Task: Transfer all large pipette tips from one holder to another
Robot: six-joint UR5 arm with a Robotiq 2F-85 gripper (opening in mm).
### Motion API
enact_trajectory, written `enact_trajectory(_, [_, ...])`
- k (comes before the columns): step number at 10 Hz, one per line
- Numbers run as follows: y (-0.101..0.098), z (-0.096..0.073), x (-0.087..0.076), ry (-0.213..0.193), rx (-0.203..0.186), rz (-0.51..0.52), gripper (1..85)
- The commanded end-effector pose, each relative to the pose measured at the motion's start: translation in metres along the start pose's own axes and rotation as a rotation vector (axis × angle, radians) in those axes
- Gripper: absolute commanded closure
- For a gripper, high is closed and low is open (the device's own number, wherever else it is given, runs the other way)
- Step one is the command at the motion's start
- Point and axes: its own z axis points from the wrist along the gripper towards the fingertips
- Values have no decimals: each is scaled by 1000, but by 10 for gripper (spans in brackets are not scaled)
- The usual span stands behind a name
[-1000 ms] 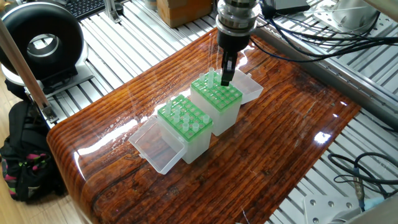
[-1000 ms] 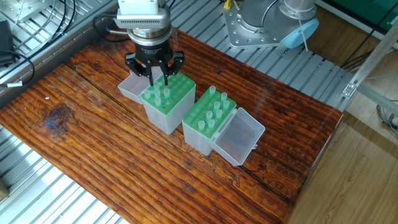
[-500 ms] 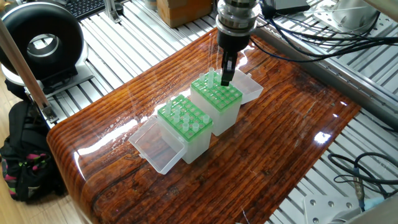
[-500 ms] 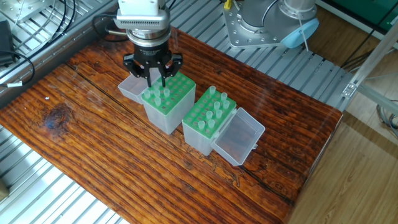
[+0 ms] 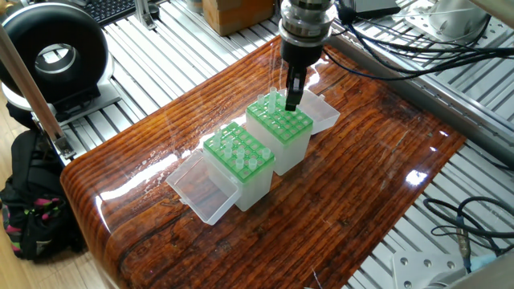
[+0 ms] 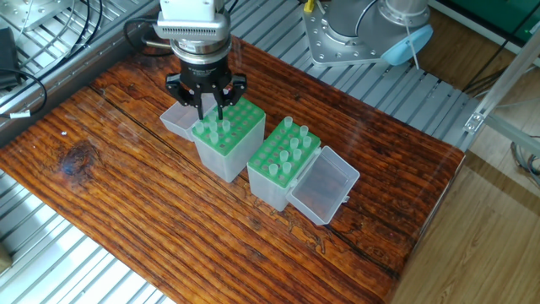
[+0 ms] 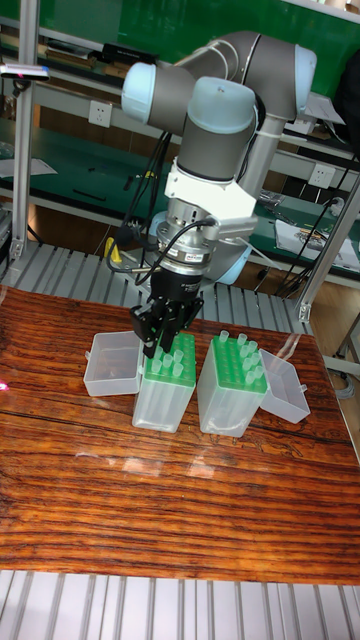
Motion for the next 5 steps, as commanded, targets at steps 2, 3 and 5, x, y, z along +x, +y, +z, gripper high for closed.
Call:
enact_trajectory(2, [3, 1, -5, -13, -10, 0, 503])
enact_trajectory(3, [4, 1, -7, -16, -14, 1, 507])
enact_trajectory(5, [2, 1, -8, -20, -4, -1, 527])
